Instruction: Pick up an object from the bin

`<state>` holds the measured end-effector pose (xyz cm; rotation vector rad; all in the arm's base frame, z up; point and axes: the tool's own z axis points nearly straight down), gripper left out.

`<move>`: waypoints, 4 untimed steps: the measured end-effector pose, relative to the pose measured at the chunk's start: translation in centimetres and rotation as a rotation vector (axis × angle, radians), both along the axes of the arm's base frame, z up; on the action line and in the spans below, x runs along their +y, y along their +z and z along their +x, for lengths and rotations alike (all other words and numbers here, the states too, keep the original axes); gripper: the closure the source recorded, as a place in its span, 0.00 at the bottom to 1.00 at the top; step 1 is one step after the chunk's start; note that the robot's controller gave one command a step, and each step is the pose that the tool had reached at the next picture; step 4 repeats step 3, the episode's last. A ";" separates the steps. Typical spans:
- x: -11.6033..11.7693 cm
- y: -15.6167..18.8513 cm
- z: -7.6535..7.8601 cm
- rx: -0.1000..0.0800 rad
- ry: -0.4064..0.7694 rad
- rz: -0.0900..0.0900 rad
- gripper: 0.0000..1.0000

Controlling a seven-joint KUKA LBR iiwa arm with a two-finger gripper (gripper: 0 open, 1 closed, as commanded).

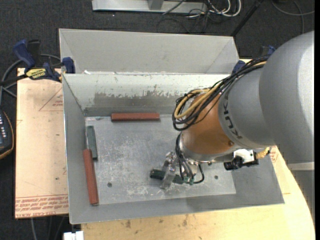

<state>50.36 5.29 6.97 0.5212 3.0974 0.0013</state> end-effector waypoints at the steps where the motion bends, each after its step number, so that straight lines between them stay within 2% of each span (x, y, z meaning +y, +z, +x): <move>1: 0.1 2.2 0.1 -0.002 0.002 0.001 1.00; 2: 0.1 6.8 0.2 -0.005 0.004 0.001 1.00; 3: 0.1 9.8 0.4 -0.004 0.006 0.001 1.00; 4: 0.1 9.8 0.4 -0.004 0.006 0.001 1.00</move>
Offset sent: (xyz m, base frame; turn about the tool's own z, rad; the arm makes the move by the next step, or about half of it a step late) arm 0.0001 0.0002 0.0213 0.0000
